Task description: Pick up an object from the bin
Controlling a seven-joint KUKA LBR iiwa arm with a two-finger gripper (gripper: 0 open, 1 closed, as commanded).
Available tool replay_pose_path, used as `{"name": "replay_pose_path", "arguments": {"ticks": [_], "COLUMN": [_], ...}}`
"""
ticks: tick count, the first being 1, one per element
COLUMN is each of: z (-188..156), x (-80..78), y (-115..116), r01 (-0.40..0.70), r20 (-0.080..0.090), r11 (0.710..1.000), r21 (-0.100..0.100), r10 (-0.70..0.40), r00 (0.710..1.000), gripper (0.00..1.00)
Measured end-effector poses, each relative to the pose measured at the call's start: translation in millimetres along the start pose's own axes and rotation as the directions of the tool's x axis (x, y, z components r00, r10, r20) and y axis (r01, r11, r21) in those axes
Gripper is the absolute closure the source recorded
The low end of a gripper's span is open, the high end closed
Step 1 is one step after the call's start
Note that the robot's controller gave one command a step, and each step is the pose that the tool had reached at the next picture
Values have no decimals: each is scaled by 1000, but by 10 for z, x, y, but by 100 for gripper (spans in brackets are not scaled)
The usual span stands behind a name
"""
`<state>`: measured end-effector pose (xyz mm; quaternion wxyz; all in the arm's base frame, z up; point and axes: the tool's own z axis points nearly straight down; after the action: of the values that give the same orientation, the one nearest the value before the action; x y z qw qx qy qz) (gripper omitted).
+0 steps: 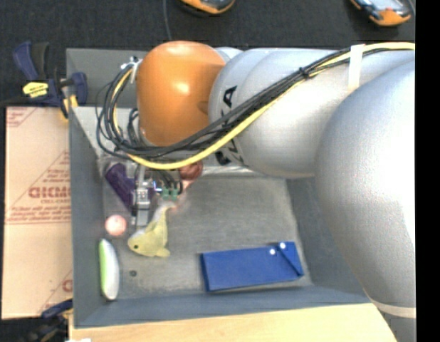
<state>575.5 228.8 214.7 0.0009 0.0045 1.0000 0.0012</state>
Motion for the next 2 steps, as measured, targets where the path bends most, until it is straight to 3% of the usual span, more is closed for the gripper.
{"name": "replay_pose_path", "arguments": {"ticks": [1,2], "z": [0,598], "x": [0,502], "y": [-1,-315], "r01": [0,154], "r20": [0,4], "r11": [1000,988], "r21": [0,0], "r10": [0,-154], "r00": [1000,988], "gripper": [0,0]}}
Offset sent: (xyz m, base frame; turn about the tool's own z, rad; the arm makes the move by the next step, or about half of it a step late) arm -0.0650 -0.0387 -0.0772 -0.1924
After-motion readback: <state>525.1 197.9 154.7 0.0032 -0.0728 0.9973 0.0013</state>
